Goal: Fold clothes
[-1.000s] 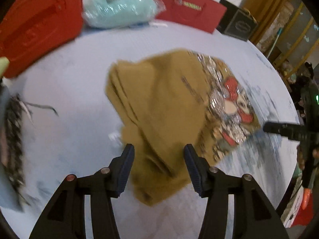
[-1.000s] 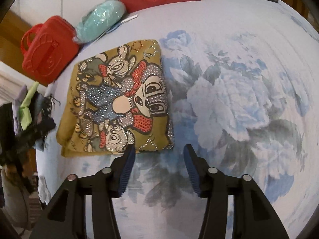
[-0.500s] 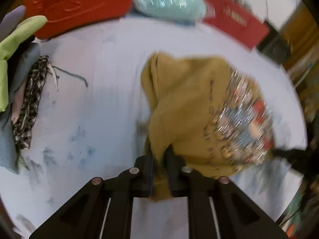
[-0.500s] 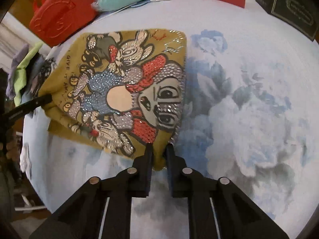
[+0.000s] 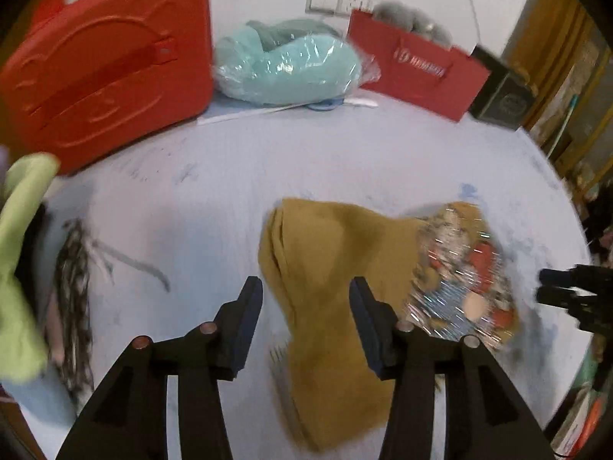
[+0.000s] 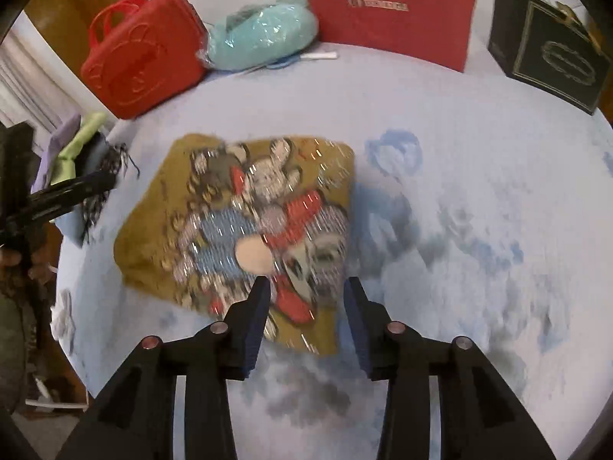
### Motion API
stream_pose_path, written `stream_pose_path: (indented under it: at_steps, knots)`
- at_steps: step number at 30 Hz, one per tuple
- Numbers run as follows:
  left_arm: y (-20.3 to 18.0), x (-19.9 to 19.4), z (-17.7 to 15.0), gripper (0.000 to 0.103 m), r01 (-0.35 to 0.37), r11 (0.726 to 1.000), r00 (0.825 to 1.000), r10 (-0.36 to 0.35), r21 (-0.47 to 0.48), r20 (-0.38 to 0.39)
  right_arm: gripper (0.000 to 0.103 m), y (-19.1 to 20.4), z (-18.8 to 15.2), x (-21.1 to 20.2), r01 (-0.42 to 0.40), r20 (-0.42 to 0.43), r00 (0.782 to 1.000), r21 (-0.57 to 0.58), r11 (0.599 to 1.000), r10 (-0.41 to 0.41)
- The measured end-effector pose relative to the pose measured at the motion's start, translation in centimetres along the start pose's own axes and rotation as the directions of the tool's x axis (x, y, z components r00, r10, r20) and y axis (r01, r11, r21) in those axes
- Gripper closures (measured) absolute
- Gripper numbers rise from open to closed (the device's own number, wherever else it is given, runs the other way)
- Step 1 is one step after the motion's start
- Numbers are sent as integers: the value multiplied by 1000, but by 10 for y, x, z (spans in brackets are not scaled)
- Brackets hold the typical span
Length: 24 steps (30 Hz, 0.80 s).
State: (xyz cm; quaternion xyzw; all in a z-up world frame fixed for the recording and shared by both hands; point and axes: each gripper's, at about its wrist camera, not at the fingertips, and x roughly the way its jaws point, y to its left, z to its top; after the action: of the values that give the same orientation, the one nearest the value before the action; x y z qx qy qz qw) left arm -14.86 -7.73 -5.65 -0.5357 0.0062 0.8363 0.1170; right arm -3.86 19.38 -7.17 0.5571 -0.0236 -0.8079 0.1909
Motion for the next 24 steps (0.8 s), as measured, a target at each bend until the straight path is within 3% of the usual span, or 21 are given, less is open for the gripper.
stream_pose_path:
  at_steps: [4,10,11,12,15,20,23,24]
  knots:
    - [4,29,-1,55,8,1000,997,-8,0,-75,62,-3,15,4,-1,-3,1000,6,1000,1]
    - [-5,46,-14,58,17,1000,994,-15,21,-105,56,-8,26,23,-6,-34,999,17,1000,7]
    - [-7,48,-16,92,14,1000,994,-11,26,-108,56,-9,27,28,-6,-45,999,20,1000,7]
    - [-9,45,-18,102,-2,999,995,5,37,-99,56,-10,28,33,-6,-57,998,23,1000,7]
    - [-17,28,-21,103,-47,996,998,51,71,-47,56,-11,27,49,-10,-92,996,23,1000,12]
    - [-21,-44,-35,103,-18,997,993,9,77,117,56,-20,21,64,-9,-119,993,50,999,15]
    - [-18,-45,-33,102,-8,998,996,1,67,94,56,-25,18,65,-15,-121,992,70,997,23]
    - [-15,-40,-32,98,-14,998,997,9,57,82,56,-25,17,65,-18,-120,992,71,997,26]
